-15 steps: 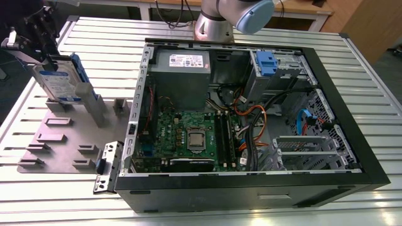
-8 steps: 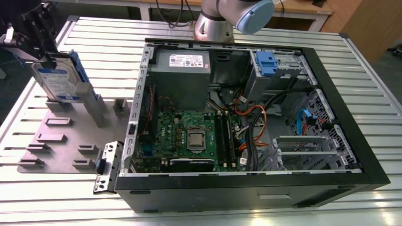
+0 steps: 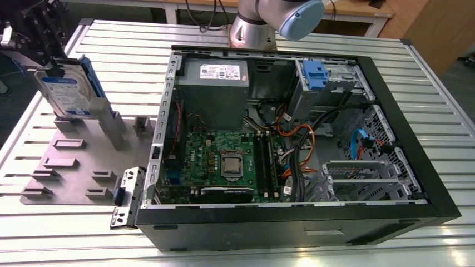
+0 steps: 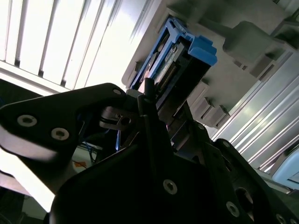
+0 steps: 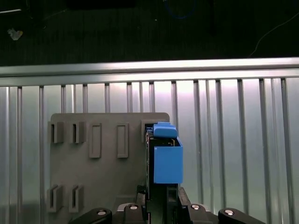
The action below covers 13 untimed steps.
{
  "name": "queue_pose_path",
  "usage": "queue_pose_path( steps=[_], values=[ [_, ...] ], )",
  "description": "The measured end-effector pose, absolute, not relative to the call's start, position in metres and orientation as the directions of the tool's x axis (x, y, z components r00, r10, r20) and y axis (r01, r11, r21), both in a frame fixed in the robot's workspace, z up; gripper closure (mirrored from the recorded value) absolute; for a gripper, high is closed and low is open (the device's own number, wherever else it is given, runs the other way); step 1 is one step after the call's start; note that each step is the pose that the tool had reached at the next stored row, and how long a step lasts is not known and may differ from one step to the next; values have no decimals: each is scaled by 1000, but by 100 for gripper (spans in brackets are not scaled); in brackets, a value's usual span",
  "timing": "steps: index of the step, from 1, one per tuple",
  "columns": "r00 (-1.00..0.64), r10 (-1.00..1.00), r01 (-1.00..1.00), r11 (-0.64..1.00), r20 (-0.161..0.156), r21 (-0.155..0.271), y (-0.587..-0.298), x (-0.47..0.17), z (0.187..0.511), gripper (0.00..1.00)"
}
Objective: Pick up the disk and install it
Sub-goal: 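Pick up the disk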
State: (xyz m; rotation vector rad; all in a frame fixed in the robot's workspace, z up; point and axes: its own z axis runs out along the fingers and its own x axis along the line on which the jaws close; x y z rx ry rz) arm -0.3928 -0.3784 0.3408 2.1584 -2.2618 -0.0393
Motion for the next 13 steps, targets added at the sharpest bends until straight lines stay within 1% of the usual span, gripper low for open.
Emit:
queue_pose_path(
  steps=[13],
  values=[
    [-47,-999,-998,47,-7,29,-378,-393,365,65]
  ],
)
